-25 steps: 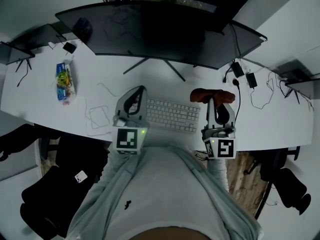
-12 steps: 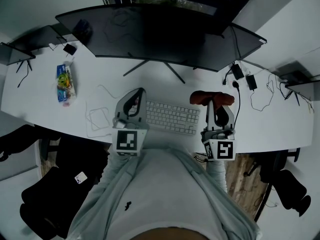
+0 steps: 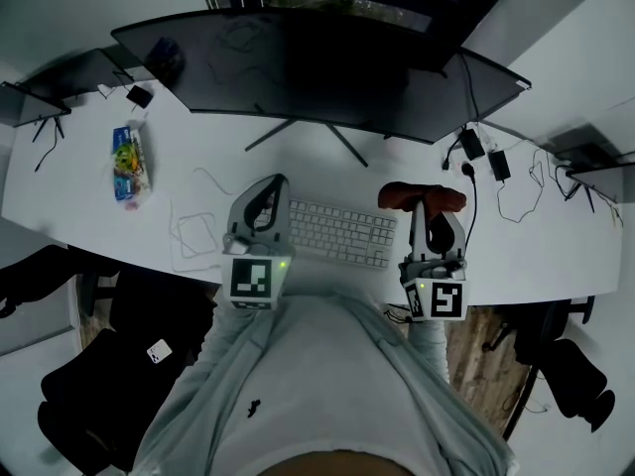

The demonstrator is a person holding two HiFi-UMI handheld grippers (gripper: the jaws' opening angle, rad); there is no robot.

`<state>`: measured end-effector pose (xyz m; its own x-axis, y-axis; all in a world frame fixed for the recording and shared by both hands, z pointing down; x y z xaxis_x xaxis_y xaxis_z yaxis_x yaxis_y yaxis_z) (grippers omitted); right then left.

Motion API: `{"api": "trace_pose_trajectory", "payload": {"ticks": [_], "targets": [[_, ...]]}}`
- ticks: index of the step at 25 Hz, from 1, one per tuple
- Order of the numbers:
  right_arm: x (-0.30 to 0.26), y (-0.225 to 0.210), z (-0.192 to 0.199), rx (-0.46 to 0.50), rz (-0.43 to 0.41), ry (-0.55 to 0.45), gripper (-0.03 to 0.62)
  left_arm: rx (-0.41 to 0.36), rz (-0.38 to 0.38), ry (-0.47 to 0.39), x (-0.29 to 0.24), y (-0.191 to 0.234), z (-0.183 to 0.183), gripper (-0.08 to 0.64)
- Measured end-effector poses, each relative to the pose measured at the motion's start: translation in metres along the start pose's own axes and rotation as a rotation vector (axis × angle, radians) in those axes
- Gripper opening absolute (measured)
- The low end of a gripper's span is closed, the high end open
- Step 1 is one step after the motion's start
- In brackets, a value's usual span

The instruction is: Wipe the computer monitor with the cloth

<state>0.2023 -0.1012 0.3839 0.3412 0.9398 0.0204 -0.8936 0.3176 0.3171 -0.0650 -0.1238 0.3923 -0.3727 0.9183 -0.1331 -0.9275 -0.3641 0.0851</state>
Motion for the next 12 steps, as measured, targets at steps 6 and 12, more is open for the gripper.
{"api": "trace_pose_trajectory", "payload": {"ticks": [6, 12], "targets": [[0.0004, -0.0019, 0.0, -0.001, -0.006, -0.006, 0.051, 0.01, -0.009, 0.008, 0.0004, -0.0019, -0.0009, 0.018], [0.0026, -0.0036, 0.0023, -0.01, -0.006, -0.005, 0.051, -0.004, -0.003, 0.01, -0.0021, -0.0014, -0.0005, 0.018]]}}
Point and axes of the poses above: the fingertips, and each gripper's own axes: x backward along the fingers, y to its left, z out of its underside, the point moved 6 cm from there along x, backward along the fingers, and after that the axes turned 11 degrees about x, right-handed, at the moved point
